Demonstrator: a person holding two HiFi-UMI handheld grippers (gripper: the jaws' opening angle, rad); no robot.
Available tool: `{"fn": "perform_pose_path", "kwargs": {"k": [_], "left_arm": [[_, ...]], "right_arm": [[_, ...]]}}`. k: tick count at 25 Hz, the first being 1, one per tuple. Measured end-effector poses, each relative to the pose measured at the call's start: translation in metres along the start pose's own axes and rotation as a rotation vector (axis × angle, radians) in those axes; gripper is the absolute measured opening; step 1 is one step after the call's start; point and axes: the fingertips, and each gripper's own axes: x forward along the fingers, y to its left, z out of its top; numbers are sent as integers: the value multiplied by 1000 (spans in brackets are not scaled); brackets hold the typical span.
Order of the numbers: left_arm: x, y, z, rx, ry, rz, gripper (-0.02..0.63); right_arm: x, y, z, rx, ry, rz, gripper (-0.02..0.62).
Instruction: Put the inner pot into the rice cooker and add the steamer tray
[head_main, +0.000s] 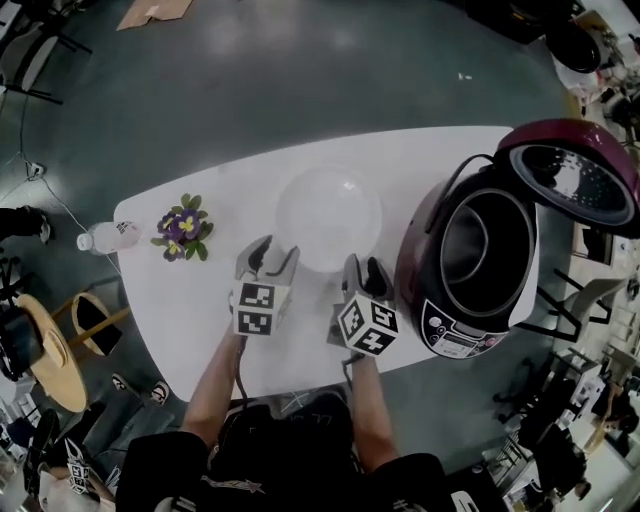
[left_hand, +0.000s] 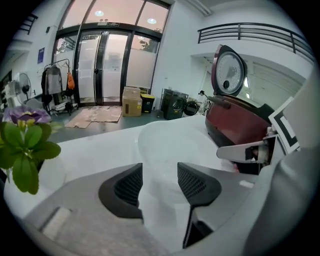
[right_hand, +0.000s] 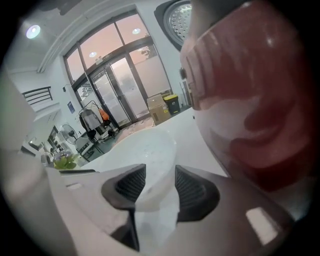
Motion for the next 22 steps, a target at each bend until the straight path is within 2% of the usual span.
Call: {"fn": "perform_pose_path", "kwargs": {"k": [7,17,22], "left_arm": [[19,12,-3,-46,21,37,218],[25,12,-2,-57,14,49,179],[20,13,0,-53,12,59,179]], "right_arm": [[14,-3,-2,22,14,7,184],[18,-3,0,2,21,17,112],[15,0,2,-13,24,25,109]]}}
